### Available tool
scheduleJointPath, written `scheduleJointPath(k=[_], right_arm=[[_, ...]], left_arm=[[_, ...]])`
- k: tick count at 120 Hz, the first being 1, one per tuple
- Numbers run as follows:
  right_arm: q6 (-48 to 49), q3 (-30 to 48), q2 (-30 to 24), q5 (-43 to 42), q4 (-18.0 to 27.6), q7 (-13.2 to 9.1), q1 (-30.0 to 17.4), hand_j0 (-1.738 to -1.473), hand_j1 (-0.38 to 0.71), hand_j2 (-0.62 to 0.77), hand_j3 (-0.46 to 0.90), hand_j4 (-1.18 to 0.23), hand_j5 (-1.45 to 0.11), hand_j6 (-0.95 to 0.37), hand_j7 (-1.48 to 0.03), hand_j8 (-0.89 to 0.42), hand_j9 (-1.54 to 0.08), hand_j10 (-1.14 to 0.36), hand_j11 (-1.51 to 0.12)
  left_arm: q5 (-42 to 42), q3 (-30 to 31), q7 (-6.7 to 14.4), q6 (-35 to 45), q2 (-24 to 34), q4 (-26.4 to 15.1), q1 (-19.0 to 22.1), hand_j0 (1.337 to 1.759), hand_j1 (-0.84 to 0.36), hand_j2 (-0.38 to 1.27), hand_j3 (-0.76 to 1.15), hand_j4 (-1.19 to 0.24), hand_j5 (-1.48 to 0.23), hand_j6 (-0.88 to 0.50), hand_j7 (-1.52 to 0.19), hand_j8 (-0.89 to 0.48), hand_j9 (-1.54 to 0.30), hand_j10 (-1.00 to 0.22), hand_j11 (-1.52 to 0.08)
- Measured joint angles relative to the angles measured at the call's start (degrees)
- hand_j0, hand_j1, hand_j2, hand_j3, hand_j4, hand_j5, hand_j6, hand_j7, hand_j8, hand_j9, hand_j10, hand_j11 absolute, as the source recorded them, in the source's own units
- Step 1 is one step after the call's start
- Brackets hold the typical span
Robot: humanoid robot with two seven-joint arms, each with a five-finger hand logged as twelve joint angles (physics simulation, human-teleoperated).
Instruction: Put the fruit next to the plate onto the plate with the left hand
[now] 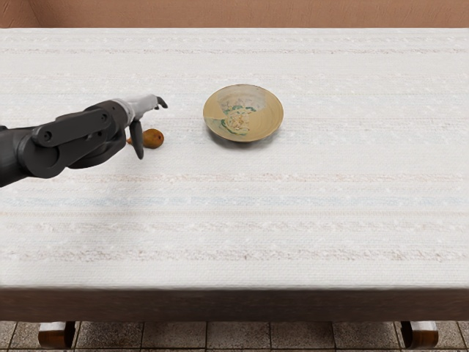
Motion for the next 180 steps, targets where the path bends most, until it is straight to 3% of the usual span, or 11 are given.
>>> scheduleJointPath(k=[24,53,180], right_arm=[[-0.03,0.0,0.0,0.0,-0.06,-0.04,0.0,-1.658,-0.31,-0.01,0.0,-0.03,-0.04,-0.03,-0.04,-0.03,-0.04,-0.03,-0.04],[-0.06,-0.08,0.0,0.0,-0.08,-0.08,-0.21,-1.658,-0.31,-0.01,0.0,-0.03,-0.04,-0.03,-0.04,-0.03,-0.04,-0.03,-0.04],[-0.07,-0.02,0.0,0.0,-0.08,-0.08,-0.28,-1.658,-0.31,-0.01,0.0,-0.03,-0.04,-0.03,-0.04,-0.03,-0.04,-0.03,-0.04]], left_arm=[[0.17,0.0,-0.29,1.89,-1.55,1.4,-0.01,1.658,0.08,0.05,0.0,-0.23,-0.29,-0.23,-0.29,-0.23,-0.29,-0.23,-0.29],[0.16,4.73,-0.52,7.39,-2.97,1.34,0.04,1.658,0.07,0.05,0.0,-0.24,-0.31,-0.24,-0.31,-0.24,-0.31,-0.24,-0.31],[-0.38,7.56,-0.38,7.26,-4.55,2.28,0.36,1.658,-0.14,0.08,0.0,-0.41,-0.53,-0.41,-0.53,-0.41,-0.53,-0.41,-0.53]])
